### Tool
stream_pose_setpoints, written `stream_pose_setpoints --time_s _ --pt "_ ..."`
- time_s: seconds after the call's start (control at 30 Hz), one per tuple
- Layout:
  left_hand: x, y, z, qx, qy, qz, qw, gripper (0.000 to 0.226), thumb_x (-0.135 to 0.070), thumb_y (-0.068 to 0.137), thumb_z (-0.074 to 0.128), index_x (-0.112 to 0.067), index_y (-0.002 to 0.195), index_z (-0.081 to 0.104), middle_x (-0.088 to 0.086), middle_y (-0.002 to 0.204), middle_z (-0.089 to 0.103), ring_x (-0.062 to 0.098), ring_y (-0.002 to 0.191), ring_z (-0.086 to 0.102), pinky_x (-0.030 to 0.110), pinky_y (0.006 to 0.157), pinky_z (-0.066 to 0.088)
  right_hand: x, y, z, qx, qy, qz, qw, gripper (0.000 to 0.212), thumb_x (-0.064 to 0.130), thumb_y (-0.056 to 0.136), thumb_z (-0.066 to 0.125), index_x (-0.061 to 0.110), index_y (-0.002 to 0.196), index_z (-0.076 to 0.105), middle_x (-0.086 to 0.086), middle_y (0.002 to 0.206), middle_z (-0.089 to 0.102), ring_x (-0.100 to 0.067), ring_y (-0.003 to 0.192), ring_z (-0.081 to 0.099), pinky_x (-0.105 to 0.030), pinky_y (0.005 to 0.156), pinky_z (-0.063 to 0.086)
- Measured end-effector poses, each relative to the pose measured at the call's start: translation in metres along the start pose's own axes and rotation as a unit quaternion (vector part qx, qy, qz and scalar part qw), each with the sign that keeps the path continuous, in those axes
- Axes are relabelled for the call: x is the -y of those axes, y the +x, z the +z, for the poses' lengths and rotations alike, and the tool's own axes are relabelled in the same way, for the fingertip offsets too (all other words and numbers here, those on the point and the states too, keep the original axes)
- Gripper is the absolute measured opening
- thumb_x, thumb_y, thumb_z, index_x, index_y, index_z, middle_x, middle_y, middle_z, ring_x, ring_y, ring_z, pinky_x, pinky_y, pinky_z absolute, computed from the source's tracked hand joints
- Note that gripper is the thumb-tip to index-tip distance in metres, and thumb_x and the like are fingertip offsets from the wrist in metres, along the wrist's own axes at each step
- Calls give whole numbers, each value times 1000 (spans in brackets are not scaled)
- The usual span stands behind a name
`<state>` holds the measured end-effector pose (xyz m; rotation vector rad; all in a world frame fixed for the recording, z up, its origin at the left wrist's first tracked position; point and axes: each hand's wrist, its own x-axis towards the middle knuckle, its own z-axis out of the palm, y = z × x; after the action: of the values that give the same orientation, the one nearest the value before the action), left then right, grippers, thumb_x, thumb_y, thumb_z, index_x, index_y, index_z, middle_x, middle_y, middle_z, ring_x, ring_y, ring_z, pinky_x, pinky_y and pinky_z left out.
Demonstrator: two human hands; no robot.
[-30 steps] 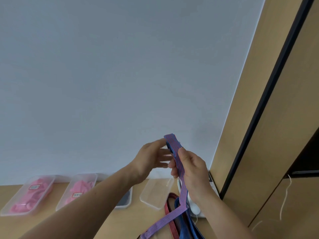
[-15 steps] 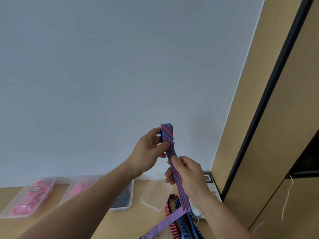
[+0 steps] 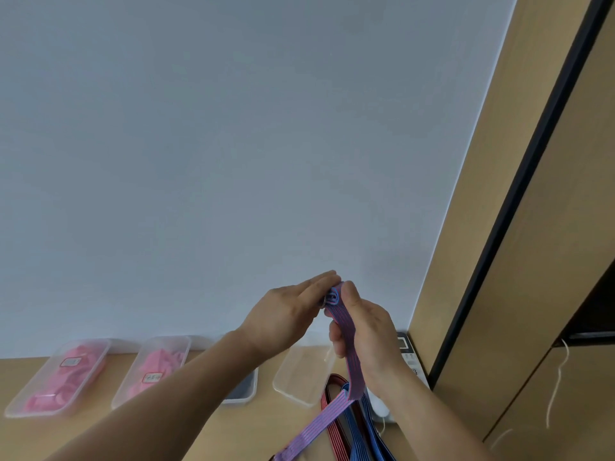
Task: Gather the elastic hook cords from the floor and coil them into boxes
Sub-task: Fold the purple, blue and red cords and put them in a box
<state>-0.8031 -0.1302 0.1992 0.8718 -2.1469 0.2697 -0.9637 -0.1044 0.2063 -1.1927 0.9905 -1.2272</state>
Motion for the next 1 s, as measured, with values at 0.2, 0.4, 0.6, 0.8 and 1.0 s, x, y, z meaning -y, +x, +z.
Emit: stream_pose_setpoints --time_s 0.2,0.4,0.6,0.8,1.0 --pt "11 -4 9 -16 -25 -21 999 67 15 79 62 -14 139 52 5 138 60 17 107 69 21 84 56 -3 0 1 -13 21 -18 1000 66 59 74 61 -6 85 66 -9 54 57 -18 40 45 -23 41 36" --pt "-7 16 -5 56 -517 -455 723 43 -26 90 51 -6 128 60 21 111 71 27 94 70 47 92 53 -5 1 -3 1 25 -58 998 46 49 79 61 3 80 65 -8 61 65 -15 44 52 -23 45 43" --pt "-18 23 -16 103 -577 -396 707 39 -27 86 61 6 108 60 16 88 67 29 65 57 42 78 50 -11 -2 -3 -1 -15 -66 998 26 32 91 62 11 77 69 -9 62 66 -17 44 53 -26 45 44" --pt "-13 22 -12 67 -493 -373 783 47 -22 81 69 -13 124 54 12 104 75 39 99 68 48 89 52 -15 -5 -8 -37 -64 -10 997 33 32 93 63 3 78 66 -9 56 65 -18 41 53 -27 43 40" --pt "-3 18 -9 44 -400 -326 856 46 -22 84 68 -19 127 51 1 103 75 27 91 72 43 87 55 -9 -8 -11 -9 -46 14 999 37 35 95 60 0 84 65 -8 58 63 -19 44 52 -29 47 42"
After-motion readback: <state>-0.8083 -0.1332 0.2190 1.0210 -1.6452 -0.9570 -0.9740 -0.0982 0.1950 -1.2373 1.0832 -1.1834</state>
